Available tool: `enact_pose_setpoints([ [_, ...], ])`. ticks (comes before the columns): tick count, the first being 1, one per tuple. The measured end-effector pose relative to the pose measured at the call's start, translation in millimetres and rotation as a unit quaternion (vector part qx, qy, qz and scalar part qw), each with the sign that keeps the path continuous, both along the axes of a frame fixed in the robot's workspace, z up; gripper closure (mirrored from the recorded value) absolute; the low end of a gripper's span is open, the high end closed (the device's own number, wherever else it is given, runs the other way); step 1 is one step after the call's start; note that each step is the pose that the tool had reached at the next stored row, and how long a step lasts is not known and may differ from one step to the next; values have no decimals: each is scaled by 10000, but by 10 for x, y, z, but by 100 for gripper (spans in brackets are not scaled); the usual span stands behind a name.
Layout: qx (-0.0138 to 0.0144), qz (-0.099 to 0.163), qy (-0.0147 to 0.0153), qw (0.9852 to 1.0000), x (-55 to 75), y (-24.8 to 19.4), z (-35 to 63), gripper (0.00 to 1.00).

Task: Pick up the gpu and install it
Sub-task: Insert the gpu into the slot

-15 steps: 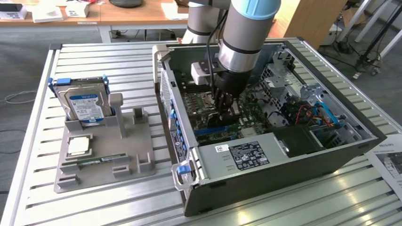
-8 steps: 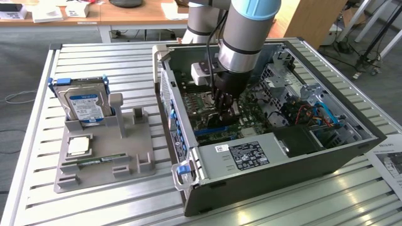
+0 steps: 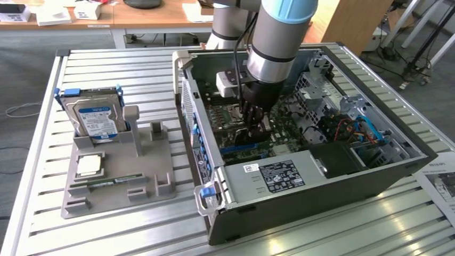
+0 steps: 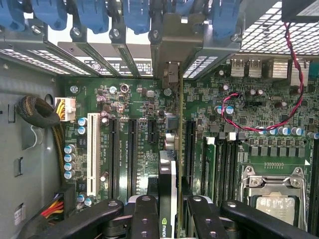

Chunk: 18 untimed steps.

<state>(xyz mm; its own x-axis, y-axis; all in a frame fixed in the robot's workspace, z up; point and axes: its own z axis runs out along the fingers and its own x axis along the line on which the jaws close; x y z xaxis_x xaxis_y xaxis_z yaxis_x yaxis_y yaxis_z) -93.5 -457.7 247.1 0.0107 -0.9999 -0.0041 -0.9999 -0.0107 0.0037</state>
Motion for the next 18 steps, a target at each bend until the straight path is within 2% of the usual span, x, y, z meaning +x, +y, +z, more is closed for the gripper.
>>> enact_pose_setpoints([
  [10, 0, -1, -1, 10000, -3, 0, -11, 73],
  [18, 0, -1, -16, 10000, -3, 0, -15, 73],
])
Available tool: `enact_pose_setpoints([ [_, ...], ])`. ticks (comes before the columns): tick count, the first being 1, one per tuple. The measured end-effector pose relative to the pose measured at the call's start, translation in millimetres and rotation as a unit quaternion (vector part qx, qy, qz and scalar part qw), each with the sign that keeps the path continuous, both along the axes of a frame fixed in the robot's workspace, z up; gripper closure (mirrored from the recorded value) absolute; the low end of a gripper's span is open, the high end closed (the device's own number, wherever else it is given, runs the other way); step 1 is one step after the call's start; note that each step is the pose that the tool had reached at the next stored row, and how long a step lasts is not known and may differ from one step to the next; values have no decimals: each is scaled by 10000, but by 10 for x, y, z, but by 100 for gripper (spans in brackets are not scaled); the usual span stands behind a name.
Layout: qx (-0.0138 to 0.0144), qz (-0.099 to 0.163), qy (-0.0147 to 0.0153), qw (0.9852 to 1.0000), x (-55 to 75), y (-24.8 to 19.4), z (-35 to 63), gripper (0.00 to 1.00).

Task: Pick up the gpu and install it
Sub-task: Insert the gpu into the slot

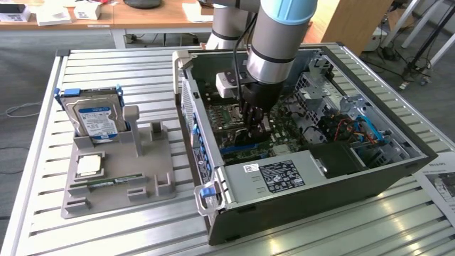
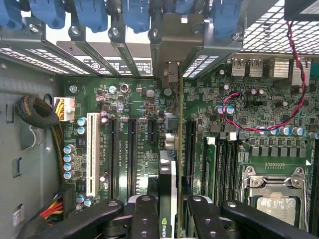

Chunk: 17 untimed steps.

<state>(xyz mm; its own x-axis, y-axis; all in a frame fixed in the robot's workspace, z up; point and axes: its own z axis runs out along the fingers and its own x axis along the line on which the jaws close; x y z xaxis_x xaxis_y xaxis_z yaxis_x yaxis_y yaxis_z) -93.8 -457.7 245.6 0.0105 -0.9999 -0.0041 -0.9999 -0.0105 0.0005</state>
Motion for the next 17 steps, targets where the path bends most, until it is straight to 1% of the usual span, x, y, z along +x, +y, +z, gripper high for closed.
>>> enact_pose_setpoints([
  [17, -1, 0, 0, 10000, 0, -8, -5, 73],
])
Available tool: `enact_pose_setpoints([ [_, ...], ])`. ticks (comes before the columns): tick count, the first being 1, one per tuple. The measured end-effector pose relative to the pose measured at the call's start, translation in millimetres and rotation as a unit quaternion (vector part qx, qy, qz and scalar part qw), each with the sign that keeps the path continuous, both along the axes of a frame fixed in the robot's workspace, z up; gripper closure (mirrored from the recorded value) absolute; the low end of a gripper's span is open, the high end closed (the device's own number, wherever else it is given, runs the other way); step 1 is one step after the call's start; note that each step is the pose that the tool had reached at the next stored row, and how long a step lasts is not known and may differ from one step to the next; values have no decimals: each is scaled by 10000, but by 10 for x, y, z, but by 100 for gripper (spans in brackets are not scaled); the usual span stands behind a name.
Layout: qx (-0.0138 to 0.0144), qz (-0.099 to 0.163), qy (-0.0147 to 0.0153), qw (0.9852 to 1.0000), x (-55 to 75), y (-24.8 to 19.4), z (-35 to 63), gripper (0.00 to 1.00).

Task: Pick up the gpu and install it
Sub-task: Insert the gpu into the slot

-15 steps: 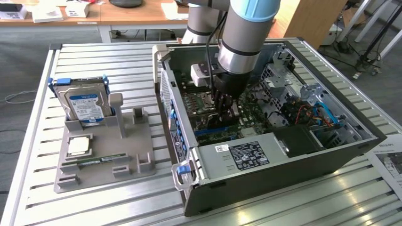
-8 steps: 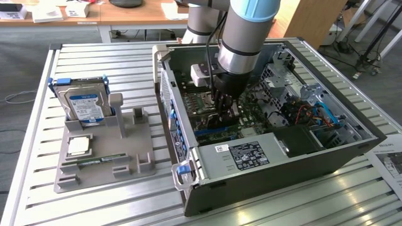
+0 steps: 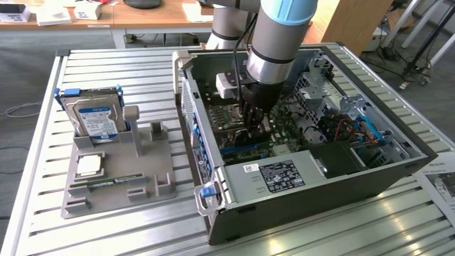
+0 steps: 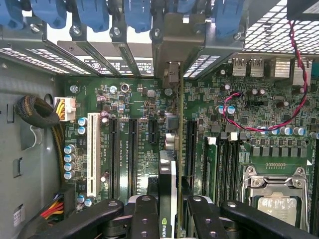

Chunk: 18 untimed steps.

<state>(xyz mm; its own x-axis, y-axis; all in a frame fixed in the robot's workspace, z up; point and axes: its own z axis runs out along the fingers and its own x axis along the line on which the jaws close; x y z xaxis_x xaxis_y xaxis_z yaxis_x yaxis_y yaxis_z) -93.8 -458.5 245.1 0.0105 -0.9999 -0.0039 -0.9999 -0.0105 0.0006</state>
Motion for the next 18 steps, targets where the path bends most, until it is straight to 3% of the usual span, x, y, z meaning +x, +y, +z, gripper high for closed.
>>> enact_pose_setpoints([
  [18, 2, -1, -5, 10000, -7, 1, -24, 73],
])
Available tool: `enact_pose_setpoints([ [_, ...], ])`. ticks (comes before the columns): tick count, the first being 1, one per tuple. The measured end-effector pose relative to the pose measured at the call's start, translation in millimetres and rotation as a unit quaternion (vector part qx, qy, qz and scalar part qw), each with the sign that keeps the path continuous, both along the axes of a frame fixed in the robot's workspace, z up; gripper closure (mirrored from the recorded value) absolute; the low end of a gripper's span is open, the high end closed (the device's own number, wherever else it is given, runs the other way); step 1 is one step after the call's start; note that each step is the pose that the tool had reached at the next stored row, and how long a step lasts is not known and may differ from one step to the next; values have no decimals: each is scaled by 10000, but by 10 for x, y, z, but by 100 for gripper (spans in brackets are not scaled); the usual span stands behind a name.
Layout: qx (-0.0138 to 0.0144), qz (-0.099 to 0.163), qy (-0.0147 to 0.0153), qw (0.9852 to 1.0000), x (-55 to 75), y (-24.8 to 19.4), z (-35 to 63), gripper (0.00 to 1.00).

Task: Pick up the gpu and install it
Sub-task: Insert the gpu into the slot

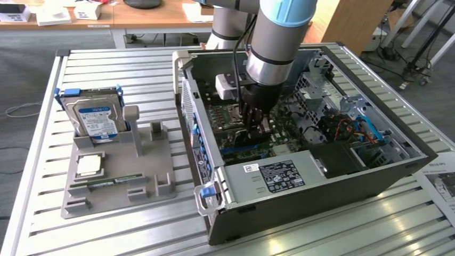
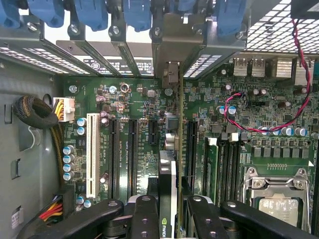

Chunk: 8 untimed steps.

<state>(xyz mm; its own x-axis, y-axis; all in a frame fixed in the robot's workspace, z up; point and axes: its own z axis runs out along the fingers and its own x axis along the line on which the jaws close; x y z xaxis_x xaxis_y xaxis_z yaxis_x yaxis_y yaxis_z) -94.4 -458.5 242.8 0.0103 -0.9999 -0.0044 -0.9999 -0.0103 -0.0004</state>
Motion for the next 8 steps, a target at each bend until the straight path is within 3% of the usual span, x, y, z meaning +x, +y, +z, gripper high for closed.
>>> enact_pose_setpoints([
  [8, 0, -1, -1, 10000, -10, 0, -3, 73],
])
